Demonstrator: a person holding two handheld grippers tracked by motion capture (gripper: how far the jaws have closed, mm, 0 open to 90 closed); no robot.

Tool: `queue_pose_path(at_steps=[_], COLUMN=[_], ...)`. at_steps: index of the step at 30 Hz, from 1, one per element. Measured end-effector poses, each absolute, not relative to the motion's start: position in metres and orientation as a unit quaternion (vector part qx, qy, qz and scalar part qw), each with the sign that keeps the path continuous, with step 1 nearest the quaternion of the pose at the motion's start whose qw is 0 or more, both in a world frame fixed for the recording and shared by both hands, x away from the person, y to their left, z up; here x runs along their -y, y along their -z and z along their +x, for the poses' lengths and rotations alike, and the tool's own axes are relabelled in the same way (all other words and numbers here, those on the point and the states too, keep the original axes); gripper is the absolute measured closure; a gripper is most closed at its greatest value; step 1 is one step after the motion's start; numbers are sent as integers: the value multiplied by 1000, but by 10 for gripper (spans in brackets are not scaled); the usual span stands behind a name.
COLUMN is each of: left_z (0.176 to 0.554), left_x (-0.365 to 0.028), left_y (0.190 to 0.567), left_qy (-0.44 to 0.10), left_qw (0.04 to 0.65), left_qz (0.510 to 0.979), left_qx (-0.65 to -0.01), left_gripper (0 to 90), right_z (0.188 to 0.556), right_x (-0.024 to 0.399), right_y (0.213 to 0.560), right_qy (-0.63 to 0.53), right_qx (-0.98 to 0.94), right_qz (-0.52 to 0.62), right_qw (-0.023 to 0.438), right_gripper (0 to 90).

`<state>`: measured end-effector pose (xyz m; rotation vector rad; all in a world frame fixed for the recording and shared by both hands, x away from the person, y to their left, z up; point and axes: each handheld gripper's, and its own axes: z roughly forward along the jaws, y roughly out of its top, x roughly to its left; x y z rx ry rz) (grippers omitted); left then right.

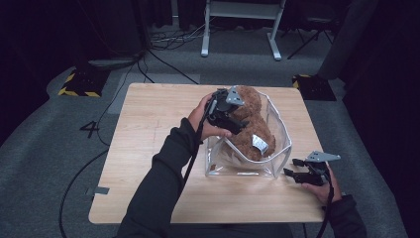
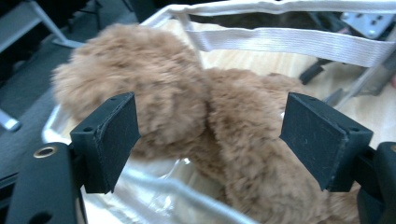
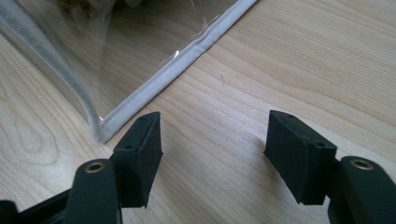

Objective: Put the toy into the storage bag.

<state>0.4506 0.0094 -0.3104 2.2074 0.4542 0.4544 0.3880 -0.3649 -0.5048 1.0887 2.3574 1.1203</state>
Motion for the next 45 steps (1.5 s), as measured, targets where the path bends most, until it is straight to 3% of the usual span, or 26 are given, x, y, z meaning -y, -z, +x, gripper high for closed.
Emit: queue_pose_path(at_steps=[26,45], left_z=[441,435], left_x=[-77,-107], left_y=[309,321], left_qy=[-255,-265], left_qw=[412,401], left_qz=[842,836], left_qx=[-238,-264], left_gripper=[182,184], right_z=[388,388], right_x=[365,365], right_y=[505,505], right_qy=[-391,-390], right_qx=[-823,-824], right_qz=[381,380], right_qw=[157,157], right_gripper=[363,359])
